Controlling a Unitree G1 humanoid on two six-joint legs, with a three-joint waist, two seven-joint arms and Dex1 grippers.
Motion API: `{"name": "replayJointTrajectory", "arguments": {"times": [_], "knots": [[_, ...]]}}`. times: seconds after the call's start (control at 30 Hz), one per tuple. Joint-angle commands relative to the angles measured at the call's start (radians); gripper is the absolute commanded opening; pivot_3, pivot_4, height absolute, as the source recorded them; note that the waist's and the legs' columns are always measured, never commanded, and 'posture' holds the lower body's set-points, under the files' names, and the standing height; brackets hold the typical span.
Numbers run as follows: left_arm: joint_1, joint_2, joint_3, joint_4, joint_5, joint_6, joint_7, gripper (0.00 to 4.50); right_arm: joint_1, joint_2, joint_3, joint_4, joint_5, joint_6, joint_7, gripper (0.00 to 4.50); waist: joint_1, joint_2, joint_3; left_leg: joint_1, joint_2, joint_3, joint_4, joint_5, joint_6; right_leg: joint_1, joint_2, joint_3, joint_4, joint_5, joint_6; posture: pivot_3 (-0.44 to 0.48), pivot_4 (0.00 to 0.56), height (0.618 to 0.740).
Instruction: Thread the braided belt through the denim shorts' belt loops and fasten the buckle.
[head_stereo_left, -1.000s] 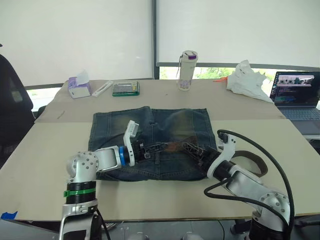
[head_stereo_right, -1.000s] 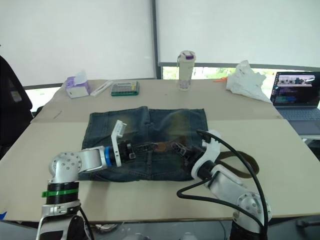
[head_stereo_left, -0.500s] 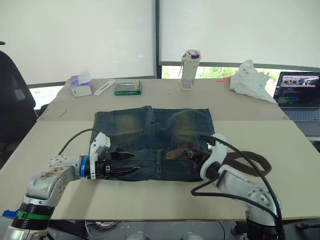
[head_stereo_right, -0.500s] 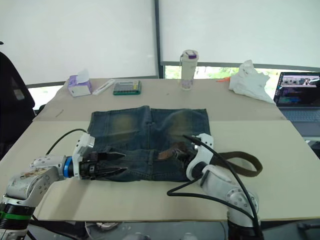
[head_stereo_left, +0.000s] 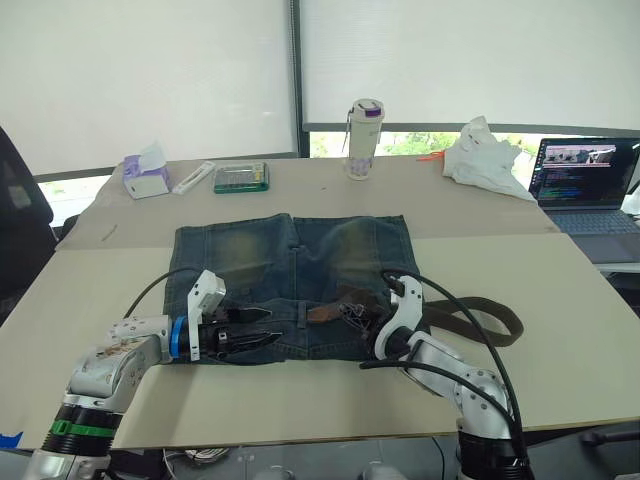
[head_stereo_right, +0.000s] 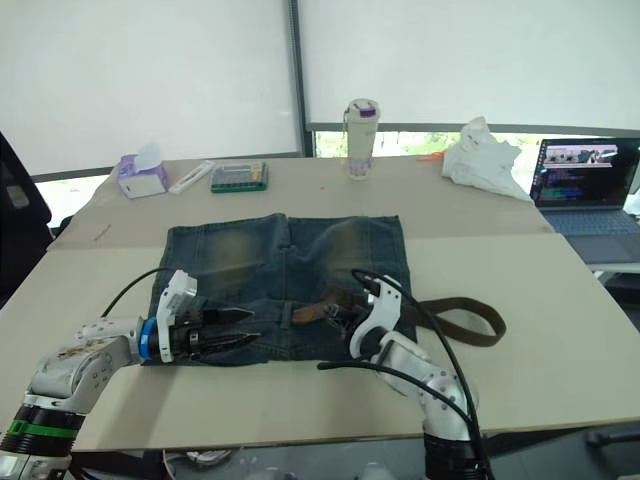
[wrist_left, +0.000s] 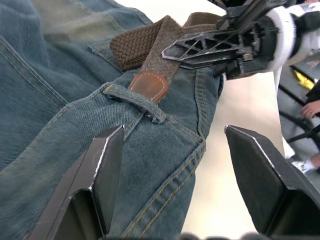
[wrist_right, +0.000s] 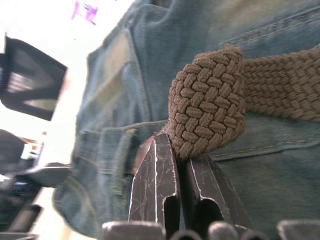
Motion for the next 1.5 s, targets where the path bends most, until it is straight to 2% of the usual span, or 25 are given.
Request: {"name": "replayJointTrajectory", "arguments": {"times": [0.03, 0.27, 0.5, 0.67, 0.8, 1.0, 1.1, 1.27, 1.37, 1.43, 1.5], "knots": [[-0.014, 0.002, 0.042, -0.001, -0.031, 0.035, 0.018, 3.37, -0.027, -0.012, 0.002, -0.026, 0.034, 0.009, 0.021, 0.00, 0.000, 0.000, 0.000, 0.000, 0.000, 0.000, 0.000, 0.000, 0.000, 0.000, 0.000, 0.000, 0.000, 0.000, 0.000, 0.000, 0.150, 0.740], [0.006, 0.004, 0.048, -0.005, -0.031, 0.041, 0.019, 3.37, -0.088, -0.023, 0.097, 0.076, -0.097, 0.005, 0.064, 0.00, 0.001, 0.000, 0.000, 0.000, 0.000, 0.000, 0.000, 0.000, 0.000, 0.000, 0.003, 0.000, 0.000, 0.000, 0.000, 0.000, 0.150, 0.740], [0.006, -0.002, 0.071, -0.009, -0.064, 0.098, 0.055, 3.37, -0.129, 0.007, 0.110, 0.165, -0.158, 0.001, 0.135, 0.00, 0.001, 0.000, 0.000, 0.000, 0.000, 0.000, 0.000, 0.000, 0.000, 0.000, 0.001, 0.000, 0.000, 0.000, 0.000, 0.000, 0.150, 0.740], [-0.024, -0.019, 0.117, 0.007, -0.205, 0.411, 0.168, 3.37, -0.163, 0.040, 0.113, 0.206, -0.131, 0.013, 0.247, 0.00, -0.001, 0.000, 0.000, 0.001, 0.000, 0.000, 0.000, 0.000, 0.000, 0.000, 0.002, 0.000, 0.001, 0.000, 0.000, 0.000, 0.150, 0.740], [-0.053, -0.060, 0.167, 0.038, -0.270, 0.570, 0.262, 3.37, -0.169, 0.044, 0.113, 0.209, -0.146, 0.018, 0.276, 0.00, 0.000, 0.000, 0.000, 0.001, 0.000, 0.000, 0.000, 0.000, 0.000, 0.000, 0.005, 0.000, 0.002, 0.000, 0.000, 0.000, 0.150, 0.740], [-0.094, -0.156, 0.226, 0.044, -0.319, 0.638, 0.375, 3.37, -0.170, 0.047, 0.112, 0.205, -0.156, 0.029, 0.287, 0.00, 0.000, 0.000, 0.000, 0.001, -0.001, 0.000, 0.000, 0.000, 0.000, 0.000, 0.004, 0.000, 0.002, 0.000, 0.000, 0.000, 0.150, 0.740], [-0.111, -0.200, 0.271, 0.061, -0.347, 0.653, 0.433, 2.61, -0.168, 0.045, 0.113, 0.199, -0.162, 0.037, 0.288, 0.00, 0.001, 0.000, 0.000, 0.001, -0.001, -0.001, 0.000, 0.000, 0.000, -0.001, 0.001, 0.000, 0.003, 0.000, 0.000, 0.000, 0.150, 0.740], [-0.123, -0.218, 0.302, 0.072, -0.363, 0.671, 0.465, 0.89, -0.164, 0.033, 0.116, 0.183, -0.174, 0.042, 0.296, 0.00, 0.001, 0.000, 0.000, 0.001, -0.002, -0.001, 0.000, 0.000, 0.000, -0.001, -0.001, 0.000, 0.002, 0.000, 0.000, 0.000, 0.150, 0.740], [-0.125, -0.221, 0.307, 0.074, -0.368, 0.674, 0.473, 0.06, -0.159, 0.008, 0.131, 0.155, -0.192, 0.035, 0.314, 0.00, 0.003, 0.000, 0.000, 0.001, -0.002, -0.001, 0.000, 0.000, 0.000, -0.001, -0.001, 0.000, 0.002, 0.000, 0.000, 0.000, 0.150, 0.740], [-0.124, -0.224, 0.309, 0.073, -0.377, 0.675, 0.476, 0.00, -0.145, -0.024, 0.141, 0.111, -0.216, 0.036, 0.314, 0.78, 0.003, -0.001, 0.000, 0.001, -0.003, -0.001, 0.000, 0.000, 0.000, -0.001, -0.001, 0.000, 0.002, 0.000, 0.000, 0.000, 0.150, 0.740], [-0.136, -0.226, 0.319, 0.086, -0.387, 0.680, 0.480, 0.00, -0.111, -0.155, 0.196, -0.024, -0.279, 0.061, 0.328, 1.37, 0.008, 0.000, 0.000, 0.001, -0.003, -0.001, 0.000, 0.000, -0.001, -0.001, -0.001, 0.000, 0.002, 0.000, 0.000, 0.000, 0.150, 0.740]]}}
